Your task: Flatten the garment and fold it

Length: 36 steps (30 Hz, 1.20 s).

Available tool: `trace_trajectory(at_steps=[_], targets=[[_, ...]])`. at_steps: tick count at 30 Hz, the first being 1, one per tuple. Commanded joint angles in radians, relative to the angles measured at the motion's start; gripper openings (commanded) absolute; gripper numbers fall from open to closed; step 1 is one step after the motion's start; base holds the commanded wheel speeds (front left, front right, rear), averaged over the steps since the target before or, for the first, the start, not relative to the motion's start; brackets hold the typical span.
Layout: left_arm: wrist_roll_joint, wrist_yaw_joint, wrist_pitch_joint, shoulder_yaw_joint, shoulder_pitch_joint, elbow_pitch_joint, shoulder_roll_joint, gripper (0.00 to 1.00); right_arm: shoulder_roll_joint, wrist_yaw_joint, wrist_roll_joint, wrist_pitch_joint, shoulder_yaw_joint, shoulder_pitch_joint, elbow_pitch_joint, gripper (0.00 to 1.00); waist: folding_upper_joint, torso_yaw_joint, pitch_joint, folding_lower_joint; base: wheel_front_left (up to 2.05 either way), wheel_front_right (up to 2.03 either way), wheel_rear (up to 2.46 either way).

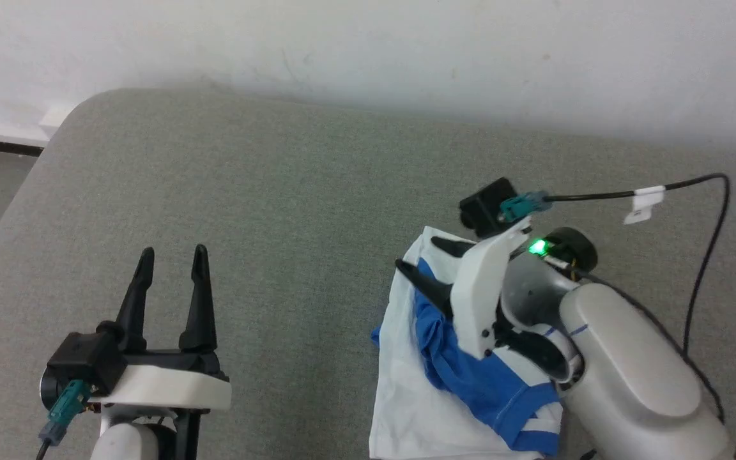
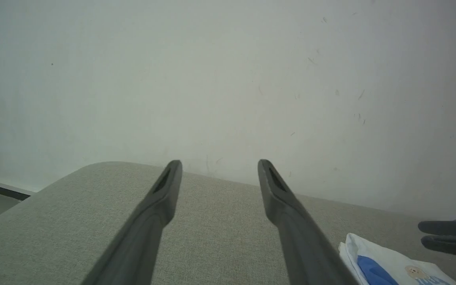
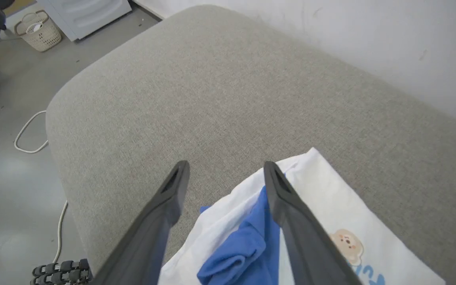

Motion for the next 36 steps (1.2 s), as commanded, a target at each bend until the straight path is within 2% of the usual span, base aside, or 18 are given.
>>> trace_trajectory(at_steps=[1, 4, 7, 12, 18, 28, 29, 30, 31, 36], targets=[[0.012, -0.003, -0.005, 0.002, 0.005, 0.0, -0.004, 1.0, -0.009, -0.001, -0.007, -0.009, -0.023, -0.003, -0.013, 1.0, 0.0, -0.015, -0.013, 0.0, 0.0, 0.0, 0.0], [0.015, -0.004, -0.005, 0.004, 0.01, -0.006, -0.004, 1.0, -0.043, -0.001, -0.078, 0.002, -0.116, 0.037, -0.047, 1.0, 0.0, -0.031, -0.023, 0.0, 0.0, 0.0, 0.0], [0.019, -0.004, -0.005, 0.005, 0.013, -0.012, -0.005, 1.0, -0.069, -0.001, -0.185, 0.066, -0.231, 0.108, -0.077, 1.0, 0.0, -0.044, -0.027, 0.0, 0.0, 0.0, 0.0], [0.021, -0.006, -0.005, 0.004, 0.014, -0.015, -0.005, 1.0, -0.04, -0.001, -0.28, 0.204, -0.351, 0.251, -0.133, 1.0, 0.0, -0.057, -0.023, 0.0, 0.0, 0.0, 0.0], [0.016, -0.007, -0.005, -0.009, 0.003, -0.01, -0.006, 1.0, 0.013, -0.001, -0.303, 0.258, -0.355, 0.322, -0.126, 1.0, 0.0, -0.053, -0.001, 0.0, 0.0, 0.0, 0.0], [0.014, -0.01, -0.005, -0.013, -0.014, -0.002, -0.007, 1.0, 0.041, -0.001, -0.318, 0.268, -0.303, 0.306, 0.058, 1.0, 0.0, -0.021, 0.021, 0.0, 0.0, 0.0, 0.0], [0.014, -0.01, -0.005, -0.012, -0.013, -0.001, -0.007, 1.0, 0.036, -0.001, -0.32, 0.266, -0.293, 0.301, 0.069, 0.33, 0.0, -0.02, 0.021, 0.0, 0.0, 0.0, 0.0], [0.014, -0.011, -0.005, -0.012, -0.013, -0.001, -0.007, 1.0, 0.034, -0.001, -0.316, 0.258, -0.292, 0.296, 0.078, 0.03, 0.0, -0.02, 0.021, 0.0, 0.0, 0.0, 0.0], [0.015, -0.011, -0.005, -0.011, -0.012, 0.0, -0.007, 1.0, 0.03, -0.001, -0.312, 0.248, -0.292, 0.289, 0.083, 0.0, 0.0, -0.021, 0.02, 0.0, 0.0, 0.0, 0.0], [0.017, -0.01, -0.005, -0.007, 0.0, 0.003, -0.007, 1.0, -0.022, -0.001, -0.3, 0.2, -0.23, 0.251, 0.063, 0.0, 0.0, -0.055, 0.01, 0.0, 0.0, 0.0, 0.0]])
